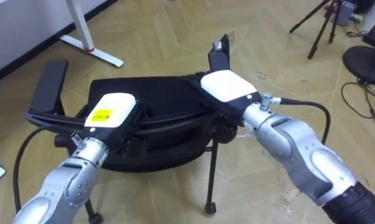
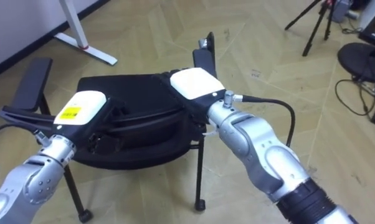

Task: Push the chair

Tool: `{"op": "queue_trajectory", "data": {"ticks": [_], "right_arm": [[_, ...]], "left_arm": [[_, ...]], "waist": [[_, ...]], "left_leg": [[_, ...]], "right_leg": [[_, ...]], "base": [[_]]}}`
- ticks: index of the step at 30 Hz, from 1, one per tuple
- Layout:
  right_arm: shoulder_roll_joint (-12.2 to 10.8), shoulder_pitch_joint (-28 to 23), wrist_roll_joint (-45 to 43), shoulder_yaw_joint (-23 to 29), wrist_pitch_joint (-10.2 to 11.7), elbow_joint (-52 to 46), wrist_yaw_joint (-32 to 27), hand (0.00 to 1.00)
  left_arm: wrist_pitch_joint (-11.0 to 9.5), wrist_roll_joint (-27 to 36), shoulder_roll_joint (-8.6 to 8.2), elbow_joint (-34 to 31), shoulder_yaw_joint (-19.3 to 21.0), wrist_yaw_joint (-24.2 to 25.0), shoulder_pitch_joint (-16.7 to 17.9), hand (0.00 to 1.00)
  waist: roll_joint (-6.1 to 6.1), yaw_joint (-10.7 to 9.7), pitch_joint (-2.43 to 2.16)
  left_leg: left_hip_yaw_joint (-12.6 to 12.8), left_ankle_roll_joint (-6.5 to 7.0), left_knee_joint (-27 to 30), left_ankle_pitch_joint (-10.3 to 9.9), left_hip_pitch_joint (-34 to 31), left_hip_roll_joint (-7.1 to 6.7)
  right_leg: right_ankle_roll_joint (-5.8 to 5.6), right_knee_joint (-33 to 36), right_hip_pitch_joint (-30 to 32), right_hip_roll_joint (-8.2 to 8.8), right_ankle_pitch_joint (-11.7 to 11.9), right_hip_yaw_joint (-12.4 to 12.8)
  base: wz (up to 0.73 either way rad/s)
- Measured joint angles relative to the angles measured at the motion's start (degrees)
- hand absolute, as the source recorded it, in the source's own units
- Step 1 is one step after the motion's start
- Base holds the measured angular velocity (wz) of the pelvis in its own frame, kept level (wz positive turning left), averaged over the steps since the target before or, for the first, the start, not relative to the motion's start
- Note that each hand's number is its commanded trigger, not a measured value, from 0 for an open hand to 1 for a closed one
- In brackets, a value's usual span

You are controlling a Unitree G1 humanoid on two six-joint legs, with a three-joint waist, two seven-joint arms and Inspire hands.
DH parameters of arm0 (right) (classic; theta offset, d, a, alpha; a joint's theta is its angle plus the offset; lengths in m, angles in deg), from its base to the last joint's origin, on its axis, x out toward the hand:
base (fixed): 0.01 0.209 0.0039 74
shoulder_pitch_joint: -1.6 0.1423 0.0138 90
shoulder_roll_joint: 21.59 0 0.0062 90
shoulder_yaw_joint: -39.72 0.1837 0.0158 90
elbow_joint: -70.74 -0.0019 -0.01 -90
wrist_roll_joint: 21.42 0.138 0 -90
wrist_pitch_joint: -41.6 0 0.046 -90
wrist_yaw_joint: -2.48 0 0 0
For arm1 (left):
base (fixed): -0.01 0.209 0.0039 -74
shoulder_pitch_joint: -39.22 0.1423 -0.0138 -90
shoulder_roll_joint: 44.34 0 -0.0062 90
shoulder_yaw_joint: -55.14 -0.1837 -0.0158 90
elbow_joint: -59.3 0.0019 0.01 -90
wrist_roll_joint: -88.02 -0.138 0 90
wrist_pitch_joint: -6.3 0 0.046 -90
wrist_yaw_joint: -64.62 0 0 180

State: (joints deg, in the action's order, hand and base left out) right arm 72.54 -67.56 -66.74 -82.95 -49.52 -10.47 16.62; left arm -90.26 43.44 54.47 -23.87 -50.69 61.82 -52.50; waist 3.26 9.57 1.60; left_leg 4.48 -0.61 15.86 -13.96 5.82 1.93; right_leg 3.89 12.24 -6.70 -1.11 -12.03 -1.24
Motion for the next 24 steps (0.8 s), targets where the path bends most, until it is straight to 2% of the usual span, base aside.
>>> {"op": "queue_trajectory", "data": {"ticks": [1, 2, 3, 4, 5, 6, 7, 8, 9, 11, 13, 18, 24], "right_arm": [[0.00, 0.01, 0.00, -0.42, 0.11, 0.05, 0.21, 0.00], [0.03, 0.18, 0.01, -0.43, 0.41, 0.09, 0.37, 0.00], [-0.99, 0.45, -0.24, -0.36, 0.45, 1.57, 0.54, 0.00], [-1.33, 0.58, -0.51, -0.35, 0.46, 1.75, 0.94, 0.00], [-1.77, 0.71, -1.33, -0.35, 0.92, 1.75, 1.35, 0.00], [-1.98, 1.02, -1.98, -0.34, 1.65, 1.67, 1.51, 0.00], [-1.99, 1.46, -2.37, -0.35, 2.25, 1.62, 1.54, 0.00], [-1.77, 1.47, -2.56, -0.44, 2.84, 1.60, 1.45, 0.00], [-1.78, 1.40, -2.26, -0.47, 2.45, 1.74, 1.46, 0.00], [-1.38, 1.39, -2.13, -0.47, 1.83, 1.91, 1.46, 0.00], [-0.98, 1.39, -2.13, -0.47, 1.65, 2.30, 1.46, 0.00], [-1.62, 1.05, -2.98, -0.55, 0.99, 4.36, 1.47, 0.00], [-1.71, 0.39, -4.98, -0.53, 0.82, 5.18, 0.42, 0.00]], "left_arm": [[0.04, -0.03, -0.41, 0.06, -0.20, 0.04, -0.09, 1.00], [0.03, -0.33, -1.33, -0.04, -0.94, 0.11, -0.63, 1.00], [-0.10, -0.79, -1.46, -0.21, -1.67, 0.12, -0.67, 1.00], [-0.11, -1.03, -1.49, -0.33, -2.12, 0.12, -0.74, 1.00], [-0.23, -1.12, -1.64, -0.25, -2.62, 0.11, -0.75, 1.00], [-0.32, -1.13, -1.52, -0.25, -2.39, 0.10, -0.60, 1.00], [-0.37, -1.12, -1.46, -0.28, -1.84, 0.06, -0.46, 1.00], [-0.45, -1.06, -1.75, 0.33, -0.89, 0.03, 0.10, 1.00], [-0.48, -0.83, -1.74, 1.30, -0.71, 0.02, -0.02, 1.00], [-0.37, -0.70, -1.76, 1.78, -0.43, 0.02, -0.20, 1.00], [0.00, -0.92, -1.69, 1.84, -0.36, 0.03, -0.41, 1.00], [1.43, -1.27, -2.14, 2.76, -0.52, 0.67, -1.57, 1.00], [1.64, -1.37, -2.17, 2.15, -0.78, 1.24, -1.36, 1.00]], "waist": [[0.15, -0.01, -0.06], [-0.35, 0.06, -0.19], [0.49, 1.33, -0.55], [0.51, 1.94, -0.62], [0.10, 2.33, -0.34], [-0.19, 3.54, -0.22], [-0.08, 3.92, -0.25], [-1.15, 3.13, -0.66], [-1.66, 1.77, -0.62], [-1.66, 1.39, -0.55], [-1.26, 0.91, -0.53], [-0.66, -0.49, -0.57], [-0.51, -0.77, -0.71]], "left_leg": [[-0.39, -0.05, -0.92, 0.06, -1.25, -0.65], [-0.72, -0.33, -5.68, 2.39, -4.03, -1.09], [0.01, 0.70, -6.16, 4.52, -4.04, -1.26], [-0.21, 0.88, -6.24, 4.90, -3.90, -1.39], [-3.47, 0.95, -6.30, 4.96, -3.07, -1.31], [-8.08, 0.93, -6.31, 4.95, -2.72, -1.15], [-9.88, 0.86, -6.30, 4.90, -2.72, -1.06], [-11.82, -0.05, -6.18, 4.30, -2.77, -0.65], [-10.80, -0.24, -6.32, 4.22, -2.47, -0.60], [-9.09, -0.25, -6.74, 4.27, -2.14, -0.51], [-8.86, -0.26, -6.77, 4.26, -2.08, -0.60], [-8.13, -0.02, -6.60, 4.02, -2.06, -1.14], [-8.18, 0.27, -6.38, 3.85, -1.80, -1.48]], "right_leg": [[0.00, -0.01, 0.04, 0.30, 0.00, 1.26], [-0.26, 0.20, 0.60, 0.32, -0.15, 1.76], [-1.32, 0.94, 1.44, 1.08, -0.72, 1.54], [-1.63, 1.33, 1.70, 1.26, -0.72, 0.33], [-2.90, 3.45, 3.10, 1.36, -1.70, -2.28], [-2.71, 2.36, 5.56, 0.94, -1.75, -2.71], [-2.14, 0.68, 7.28, 0.86, -0.50, -3.04], [-0.64, -0.01, 7.93, 1.12, 3.47, -5.77], [-0.57, 0.39, 7.13, 1.18, 3.54, -7.21], [-0.61, 0.57, 6.81, 0.88, 3.51, -7.33], [-0.61, 0.53, 6.69, 0.71, 3.41, -7.25], [-0.79, 0.70, 6.70, 0.88, 2.98, -7.35], [-1.05, 0.85, 6.49, 1.05, 2.84, -7.60]], "base": [[0.28], [0.00], [-0.12], [-0.29], [-0.31], [-0.41], [-0.30], [0.17], [0.39], [0.17], [0.00], [0.00], [0.05]]}}
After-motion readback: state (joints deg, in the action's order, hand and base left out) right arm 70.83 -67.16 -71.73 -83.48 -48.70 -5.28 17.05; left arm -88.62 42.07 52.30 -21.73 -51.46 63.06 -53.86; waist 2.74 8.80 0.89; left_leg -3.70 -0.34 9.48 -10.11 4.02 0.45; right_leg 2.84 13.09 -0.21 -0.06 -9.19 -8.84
